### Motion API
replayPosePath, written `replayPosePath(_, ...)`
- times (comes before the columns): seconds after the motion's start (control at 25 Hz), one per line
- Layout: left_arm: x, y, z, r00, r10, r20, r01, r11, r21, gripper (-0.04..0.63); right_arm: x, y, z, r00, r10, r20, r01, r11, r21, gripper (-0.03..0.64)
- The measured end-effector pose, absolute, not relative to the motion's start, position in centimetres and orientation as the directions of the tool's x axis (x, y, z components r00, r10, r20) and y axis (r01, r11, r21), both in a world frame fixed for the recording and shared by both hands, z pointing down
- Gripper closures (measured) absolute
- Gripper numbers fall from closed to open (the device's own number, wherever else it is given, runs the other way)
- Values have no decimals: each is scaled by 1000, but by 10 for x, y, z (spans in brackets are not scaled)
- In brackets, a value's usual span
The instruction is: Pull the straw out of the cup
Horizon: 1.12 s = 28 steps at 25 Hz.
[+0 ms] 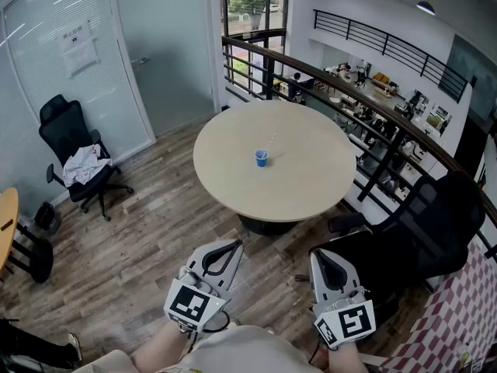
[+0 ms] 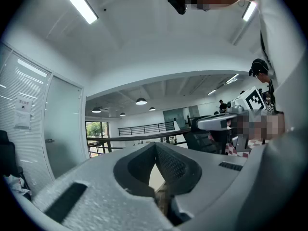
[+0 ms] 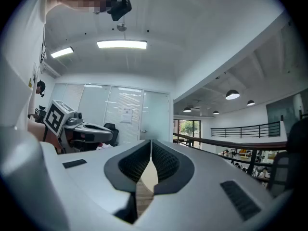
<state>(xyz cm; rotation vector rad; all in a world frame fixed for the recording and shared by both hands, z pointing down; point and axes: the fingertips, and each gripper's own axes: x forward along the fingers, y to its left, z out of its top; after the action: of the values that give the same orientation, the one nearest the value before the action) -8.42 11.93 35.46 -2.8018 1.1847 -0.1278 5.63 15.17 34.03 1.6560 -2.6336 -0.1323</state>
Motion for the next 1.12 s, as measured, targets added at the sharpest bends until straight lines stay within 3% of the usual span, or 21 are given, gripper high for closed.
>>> replayPosePath(1.12, -12, 140, 383, 690, -719, 83, -700, -692, -179, 581, 120, 165, 366, -475, -880, -8, -880, 475, 15, 589)
